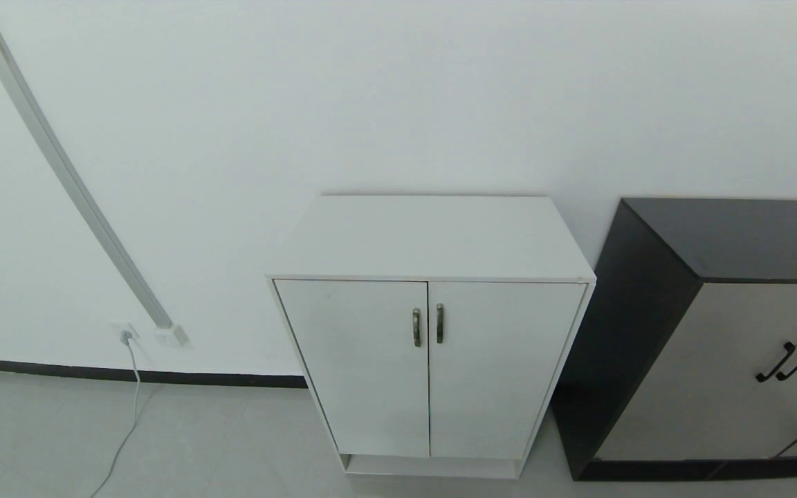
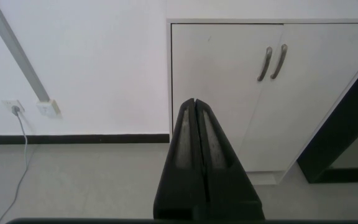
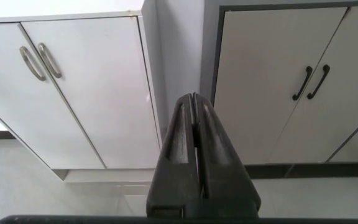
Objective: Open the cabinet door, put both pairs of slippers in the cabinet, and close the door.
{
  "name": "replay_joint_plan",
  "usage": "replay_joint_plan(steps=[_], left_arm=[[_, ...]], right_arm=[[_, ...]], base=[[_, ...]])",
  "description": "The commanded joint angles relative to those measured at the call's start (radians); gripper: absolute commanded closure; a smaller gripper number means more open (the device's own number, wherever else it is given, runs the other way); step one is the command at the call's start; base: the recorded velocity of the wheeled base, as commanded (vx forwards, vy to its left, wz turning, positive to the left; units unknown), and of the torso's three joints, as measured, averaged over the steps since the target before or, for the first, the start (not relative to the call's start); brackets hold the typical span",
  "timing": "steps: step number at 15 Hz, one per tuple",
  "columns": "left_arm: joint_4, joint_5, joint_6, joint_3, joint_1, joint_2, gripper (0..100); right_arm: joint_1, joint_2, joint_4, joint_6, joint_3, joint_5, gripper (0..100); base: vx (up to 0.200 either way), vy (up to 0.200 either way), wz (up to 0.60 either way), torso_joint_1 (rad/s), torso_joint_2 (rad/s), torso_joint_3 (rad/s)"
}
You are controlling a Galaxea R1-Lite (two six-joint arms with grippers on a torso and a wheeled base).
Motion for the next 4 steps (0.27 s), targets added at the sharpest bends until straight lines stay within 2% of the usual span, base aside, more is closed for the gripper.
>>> replay_joint_plan(steps=[1,4], left_arm=[[0.0,0.0,0.0,0.0,0.0,0.001,100],[0.0,0.0,0.0,0.0,0.0,0.001,100]], right_arm=[[0.001,0.001,0.0,0.0,0.0,0.0,100],[0.001,0.001,0.001,0.0,0.0,0.0,100]], base=[[0.0,0.0,0.0,0.0,0.0,0.0],[0.0,0.0,0.0,0.0,0.0,0.0]])
